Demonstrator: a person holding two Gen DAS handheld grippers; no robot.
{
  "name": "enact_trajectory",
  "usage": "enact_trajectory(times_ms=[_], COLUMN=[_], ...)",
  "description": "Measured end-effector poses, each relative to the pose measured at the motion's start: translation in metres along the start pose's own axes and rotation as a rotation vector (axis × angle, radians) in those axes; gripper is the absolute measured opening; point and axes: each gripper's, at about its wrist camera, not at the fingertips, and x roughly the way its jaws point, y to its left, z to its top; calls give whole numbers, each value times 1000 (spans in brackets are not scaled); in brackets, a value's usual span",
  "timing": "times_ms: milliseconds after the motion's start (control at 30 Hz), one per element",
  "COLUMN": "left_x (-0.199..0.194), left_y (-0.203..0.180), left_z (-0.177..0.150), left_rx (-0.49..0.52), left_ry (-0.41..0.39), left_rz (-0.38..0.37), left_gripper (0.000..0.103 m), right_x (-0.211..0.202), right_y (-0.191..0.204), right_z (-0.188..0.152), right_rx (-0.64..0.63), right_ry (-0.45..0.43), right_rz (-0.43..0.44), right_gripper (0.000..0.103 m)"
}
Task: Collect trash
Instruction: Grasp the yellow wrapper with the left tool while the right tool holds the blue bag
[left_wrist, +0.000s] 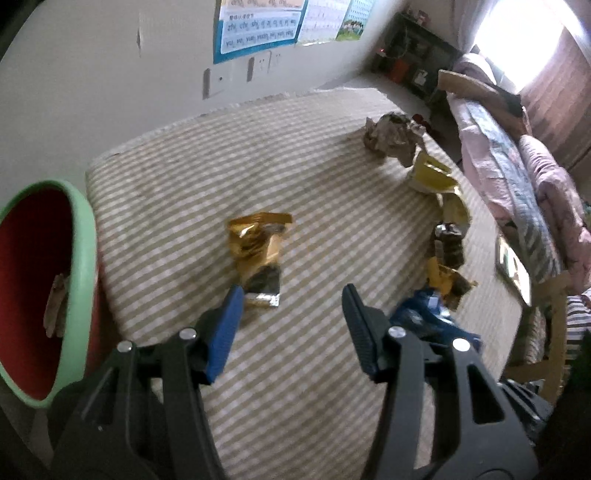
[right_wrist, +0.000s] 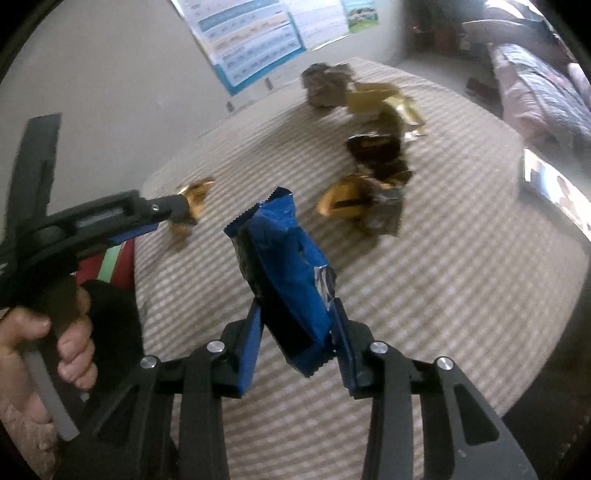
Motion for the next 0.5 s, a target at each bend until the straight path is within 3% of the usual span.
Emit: enact_trajectory(times_ms=[233,333,500], left_x=[11,18,23], left_y=[11,18,11], left_z=[7,10,11], left_rx=[-48,-70,-45], left_ry=[-18,3,0], left_rz=[37,35,28], left_gripper=[53,47,46], right_x=[-2,5,6], right_y=[-6,-5,-4], right_z=[5,5,4], right_rx=[28,23,21], right_ry=[-12,1,6], right_rz=[-11,-11,-8], right_gripper=[36,36,36])
